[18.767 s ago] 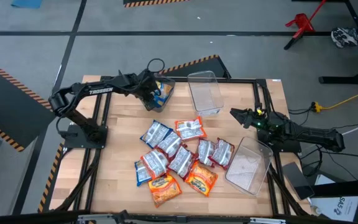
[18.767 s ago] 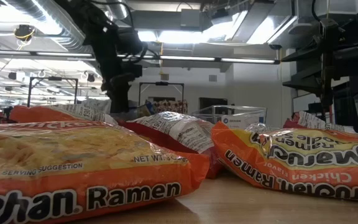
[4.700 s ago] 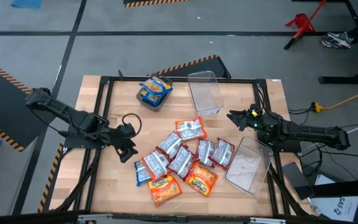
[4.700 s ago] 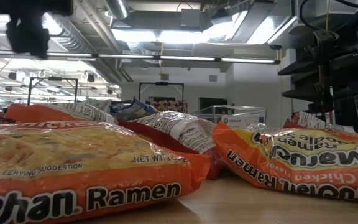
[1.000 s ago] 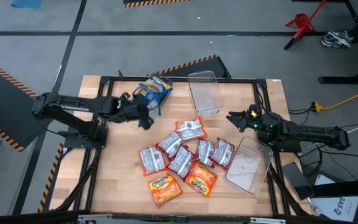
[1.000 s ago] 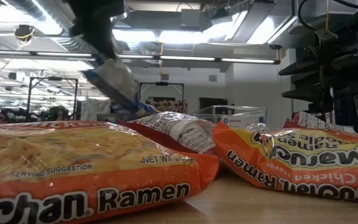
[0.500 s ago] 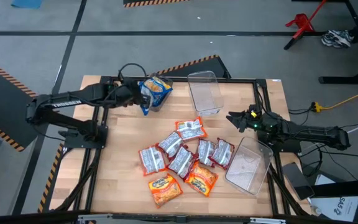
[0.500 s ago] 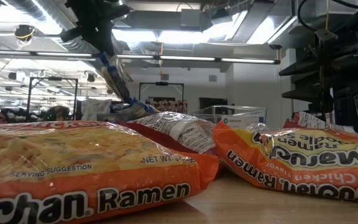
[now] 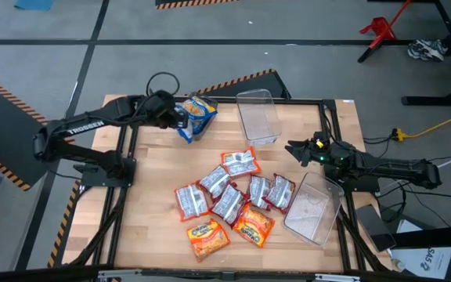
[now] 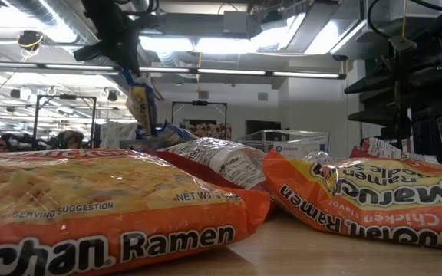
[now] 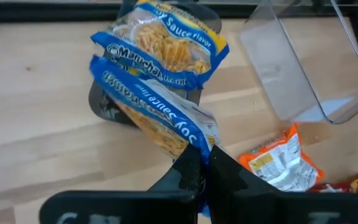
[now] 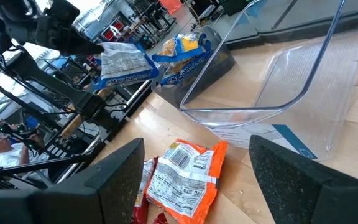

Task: Sort Maruchan noodles
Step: Put the blue noodle pack into the black bin

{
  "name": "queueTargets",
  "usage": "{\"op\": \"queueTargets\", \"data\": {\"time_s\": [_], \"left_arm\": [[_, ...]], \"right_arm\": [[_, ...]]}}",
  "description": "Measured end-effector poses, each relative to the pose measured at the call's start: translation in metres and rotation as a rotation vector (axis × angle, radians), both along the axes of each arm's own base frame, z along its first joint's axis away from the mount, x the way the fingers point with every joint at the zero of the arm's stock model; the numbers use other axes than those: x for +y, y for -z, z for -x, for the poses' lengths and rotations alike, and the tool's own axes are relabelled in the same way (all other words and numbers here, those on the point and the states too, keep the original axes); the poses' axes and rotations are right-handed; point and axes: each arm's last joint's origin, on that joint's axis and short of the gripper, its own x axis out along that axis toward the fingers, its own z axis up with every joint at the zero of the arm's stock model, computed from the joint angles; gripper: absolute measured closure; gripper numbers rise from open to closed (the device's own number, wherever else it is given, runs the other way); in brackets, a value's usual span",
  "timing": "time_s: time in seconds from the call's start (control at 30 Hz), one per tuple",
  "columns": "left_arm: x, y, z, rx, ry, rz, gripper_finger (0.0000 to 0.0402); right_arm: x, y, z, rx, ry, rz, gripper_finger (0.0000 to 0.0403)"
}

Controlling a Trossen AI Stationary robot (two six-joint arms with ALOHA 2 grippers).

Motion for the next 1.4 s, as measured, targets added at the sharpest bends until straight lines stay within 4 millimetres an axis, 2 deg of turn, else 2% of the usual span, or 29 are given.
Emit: {"op": "queueTargets", "data": {"time_s": [0.37, 0.77, 1.17, 1.4], "left_arm": [[0.024, 0.008, 0.004, -0.050, -0.067, 0.156, 0.0401], [0.044, 0.012, 0.006, -0.117, -0.113, 0.239, 0.0400], [0.060, 0.028, -0.018, -0.176, -0.086, 0.316, 0.0401], [0.076, 0.038, -0.016, -0.164, -0.123, 0.354, 0.0401]], "right_arm": [[0.000, 0.000, 0.000, 0.010, -0.003, 0.023, 0.0125], [0.000, 0.000, 0.000, 0.010, -0.003, 0.024, 0.0125], [0.000, 0.000, 0.000, 0.010, -0.004, 0.026, 0.0125], [0.000, 0.000, 0.000, 0.013, -0.005, 0.032, 0.0125]]}}
